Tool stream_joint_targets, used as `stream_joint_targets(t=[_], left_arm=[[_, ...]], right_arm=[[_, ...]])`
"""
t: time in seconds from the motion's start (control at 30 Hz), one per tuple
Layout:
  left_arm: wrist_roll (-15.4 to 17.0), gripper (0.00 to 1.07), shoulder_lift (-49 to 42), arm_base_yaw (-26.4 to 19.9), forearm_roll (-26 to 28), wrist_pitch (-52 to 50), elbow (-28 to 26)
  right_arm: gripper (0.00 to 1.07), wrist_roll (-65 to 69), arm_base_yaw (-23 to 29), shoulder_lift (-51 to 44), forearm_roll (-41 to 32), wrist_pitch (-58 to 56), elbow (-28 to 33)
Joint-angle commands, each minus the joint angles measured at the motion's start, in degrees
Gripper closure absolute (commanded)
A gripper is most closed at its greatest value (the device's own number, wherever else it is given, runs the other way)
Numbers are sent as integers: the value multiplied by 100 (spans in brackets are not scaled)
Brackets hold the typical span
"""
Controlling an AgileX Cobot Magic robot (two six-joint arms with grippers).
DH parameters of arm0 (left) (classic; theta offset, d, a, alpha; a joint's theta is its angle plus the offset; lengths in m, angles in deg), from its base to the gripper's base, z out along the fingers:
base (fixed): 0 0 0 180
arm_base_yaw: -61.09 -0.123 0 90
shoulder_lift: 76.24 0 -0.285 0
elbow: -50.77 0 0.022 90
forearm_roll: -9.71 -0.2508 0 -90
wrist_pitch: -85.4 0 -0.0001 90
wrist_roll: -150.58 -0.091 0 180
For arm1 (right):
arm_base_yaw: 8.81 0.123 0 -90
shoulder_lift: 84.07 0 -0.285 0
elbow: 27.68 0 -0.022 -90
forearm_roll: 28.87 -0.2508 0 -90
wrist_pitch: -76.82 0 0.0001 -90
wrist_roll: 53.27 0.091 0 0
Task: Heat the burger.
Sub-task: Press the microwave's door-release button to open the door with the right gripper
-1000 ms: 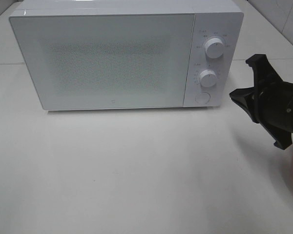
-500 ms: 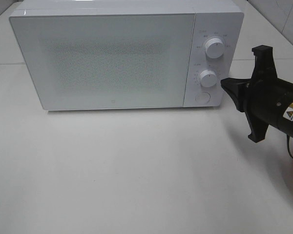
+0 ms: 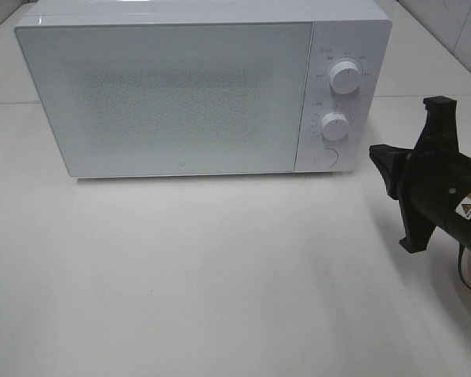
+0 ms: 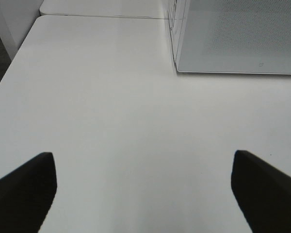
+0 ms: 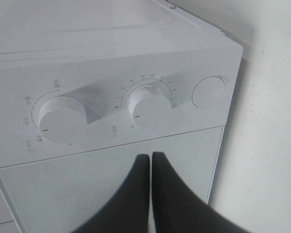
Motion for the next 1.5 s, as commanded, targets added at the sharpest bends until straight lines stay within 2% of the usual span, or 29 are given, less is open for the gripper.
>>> stream_joint_targets(t=[0.03,0.3,0.53,1.5], left_arm=[[-34,17,-57,-6,29,-86,0],[-34,17,-57,-6,29,-86,0],[-34,17,-57,-6,29,-86,0],[-34,17,-23,-6,29,-86,0]], right_arm=[[107,-143,86,63,-195,172,-6],[107,-115,172,653,-625,584,-29],[107,-115,172,894,-659,573,-218],[107,-195,172,2154,-733,390,-1593]])
